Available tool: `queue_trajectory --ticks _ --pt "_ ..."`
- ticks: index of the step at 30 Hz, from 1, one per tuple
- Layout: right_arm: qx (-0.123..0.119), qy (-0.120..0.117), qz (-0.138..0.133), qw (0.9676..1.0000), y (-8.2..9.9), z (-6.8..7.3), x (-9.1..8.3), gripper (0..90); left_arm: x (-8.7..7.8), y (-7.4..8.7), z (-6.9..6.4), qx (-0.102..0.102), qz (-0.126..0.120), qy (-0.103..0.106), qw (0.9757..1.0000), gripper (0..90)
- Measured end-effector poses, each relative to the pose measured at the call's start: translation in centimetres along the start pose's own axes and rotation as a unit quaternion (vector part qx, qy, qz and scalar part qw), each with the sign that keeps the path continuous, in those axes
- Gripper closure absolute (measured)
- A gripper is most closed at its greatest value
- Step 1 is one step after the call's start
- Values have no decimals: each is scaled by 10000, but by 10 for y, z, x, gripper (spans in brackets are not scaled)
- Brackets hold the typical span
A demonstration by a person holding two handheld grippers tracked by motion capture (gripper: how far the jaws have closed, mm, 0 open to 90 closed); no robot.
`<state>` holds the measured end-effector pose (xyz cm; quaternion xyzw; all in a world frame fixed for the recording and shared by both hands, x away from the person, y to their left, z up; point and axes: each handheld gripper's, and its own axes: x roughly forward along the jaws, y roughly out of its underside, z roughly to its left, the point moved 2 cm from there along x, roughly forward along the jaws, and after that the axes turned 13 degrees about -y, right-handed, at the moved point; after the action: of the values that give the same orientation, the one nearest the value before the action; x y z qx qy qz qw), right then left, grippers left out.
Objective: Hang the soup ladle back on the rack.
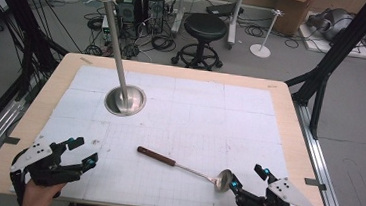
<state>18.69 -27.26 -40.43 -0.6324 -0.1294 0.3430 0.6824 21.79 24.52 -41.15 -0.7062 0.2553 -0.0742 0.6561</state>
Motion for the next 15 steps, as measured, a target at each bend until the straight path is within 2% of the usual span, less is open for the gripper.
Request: queue_trajectory --ticks 3,6,9,11,12,15 --pt "27 -40 -164 9999 -4 1 1 154 0 -1 1 49 93 66 9999 229" --pt "79 -164 -185 9997 -5 1 3 155 1 0 0 102 174 75 9998 230" --pt "59 -494 -44 9988 -8 2 17 155 0 0 0 93 198 40 9998 233" --pt "78 -639 6 9979 -10 4 25 155 0 1 0 77 213 39 9997 233" --pt "78 -639 6 9979 -10 4 25 155 0 2 -1 75 235 39 9997 233" --pt "48 -917 243 9955 -14 6 39 164 3 3 -2 97 294 69 9995 236"
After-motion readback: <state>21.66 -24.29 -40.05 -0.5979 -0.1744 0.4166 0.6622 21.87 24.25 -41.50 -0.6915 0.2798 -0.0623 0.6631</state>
